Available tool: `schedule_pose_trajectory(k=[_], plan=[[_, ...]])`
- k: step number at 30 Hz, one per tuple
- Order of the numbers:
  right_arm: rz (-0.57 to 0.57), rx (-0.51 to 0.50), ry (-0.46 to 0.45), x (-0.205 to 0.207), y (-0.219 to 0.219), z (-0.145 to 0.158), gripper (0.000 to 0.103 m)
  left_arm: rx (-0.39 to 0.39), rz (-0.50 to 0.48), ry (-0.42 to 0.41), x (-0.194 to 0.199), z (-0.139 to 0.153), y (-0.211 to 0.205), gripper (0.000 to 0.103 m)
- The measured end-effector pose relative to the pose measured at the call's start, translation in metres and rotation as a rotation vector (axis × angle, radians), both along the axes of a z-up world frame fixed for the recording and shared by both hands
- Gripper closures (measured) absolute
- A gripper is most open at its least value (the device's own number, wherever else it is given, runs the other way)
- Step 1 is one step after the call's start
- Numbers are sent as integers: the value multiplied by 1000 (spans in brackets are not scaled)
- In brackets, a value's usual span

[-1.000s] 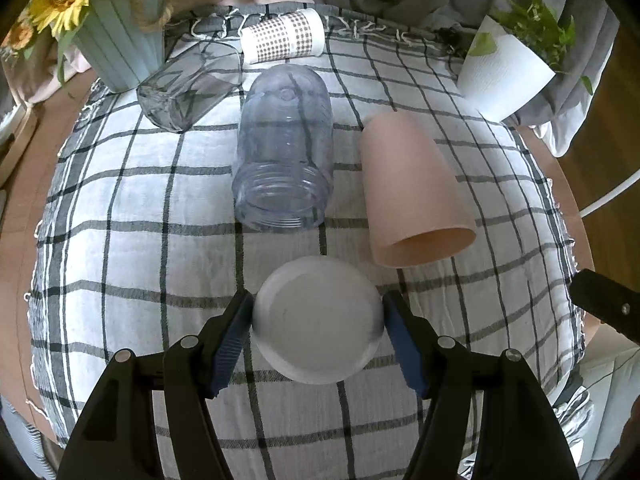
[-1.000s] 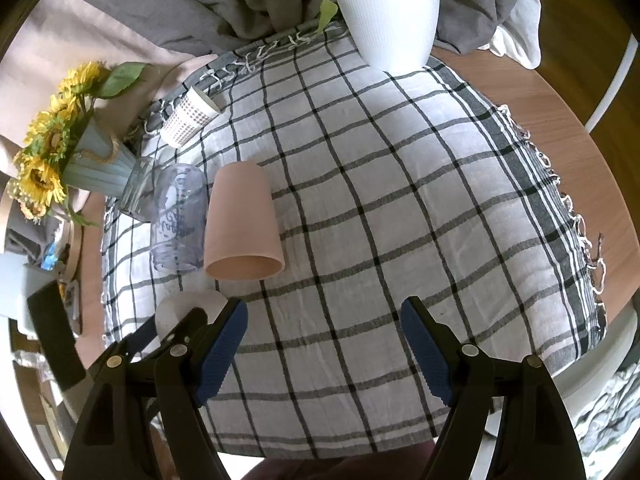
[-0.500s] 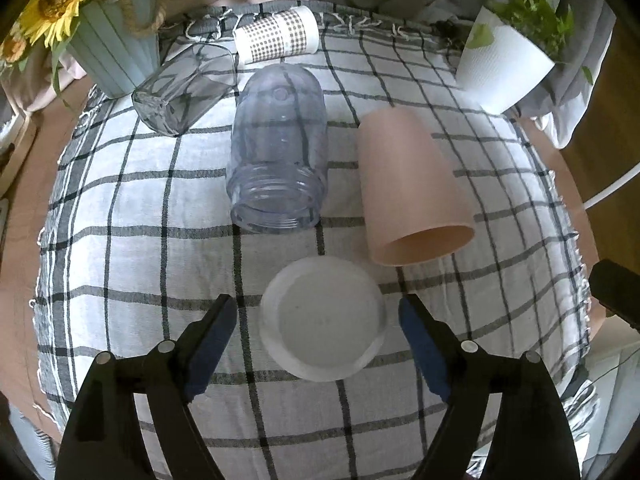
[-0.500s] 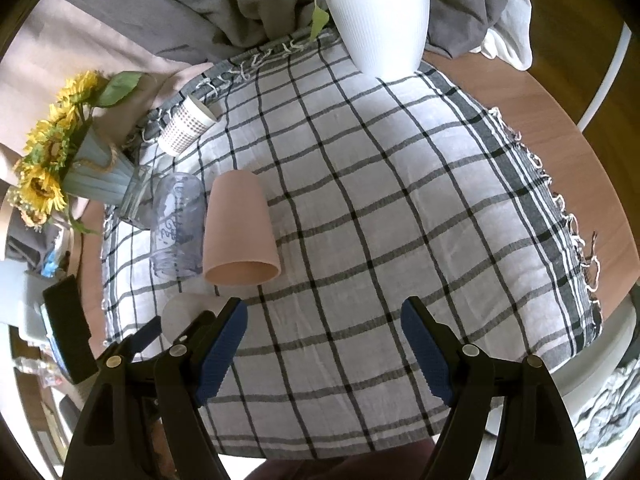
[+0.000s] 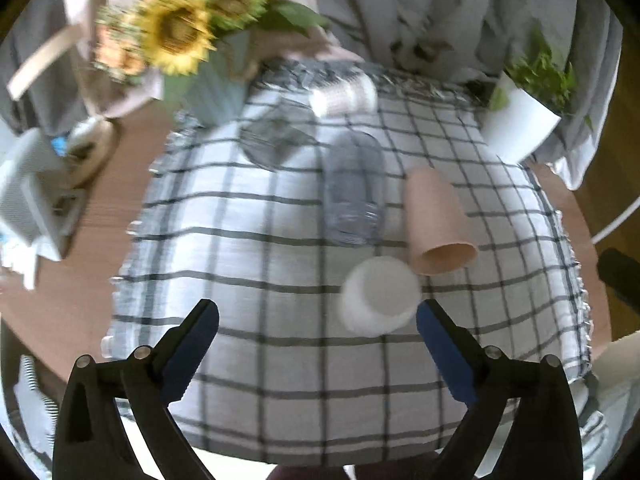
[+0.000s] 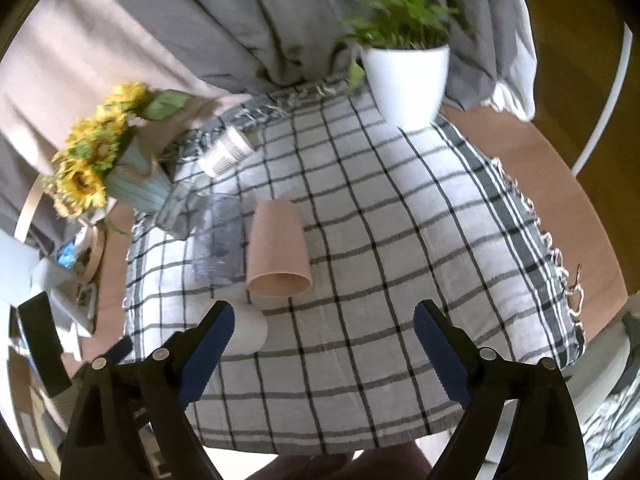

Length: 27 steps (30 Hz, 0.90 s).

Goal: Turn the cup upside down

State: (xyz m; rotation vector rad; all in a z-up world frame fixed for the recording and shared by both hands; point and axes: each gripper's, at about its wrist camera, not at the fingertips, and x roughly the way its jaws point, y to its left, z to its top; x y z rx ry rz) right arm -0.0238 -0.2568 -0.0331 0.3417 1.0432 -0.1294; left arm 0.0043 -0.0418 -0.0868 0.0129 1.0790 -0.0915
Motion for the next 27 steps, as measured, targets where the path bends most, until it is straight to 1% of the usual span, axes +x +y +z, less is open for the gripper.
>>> schedule_pose_trajectory(k=[3,5,9,13,15,18,20,23,27], plan=[[20,-36,-43,-7,11,11,9,35,28,-54,-14,11,11,0],[34,-59,-65,-11,20,16,9,43,41,-79,-21,19,17,1],[73,-99,-95,-19,38,24,9,19,60,-94,-30,31,32,1],[104,-106,-134,-27,52,25,8,38,53,-118,-37,40,37,1],[111,-131,-133,-31,59,22,8,48,40,-129,-39,42,38,0],[133,-117,-113,-36,66,16,8,30,13,-121,-43,43,38,0],[132,-105,-105,-40,69,13,8,33,1,-128,-46,45,39,0],[104,-101,-108,-47,70,13,8,49,-4,-148,-50,50,42,0],[79,-98,-111,-51,73,15,8,50,-7,-163,-53,53,46,0]])
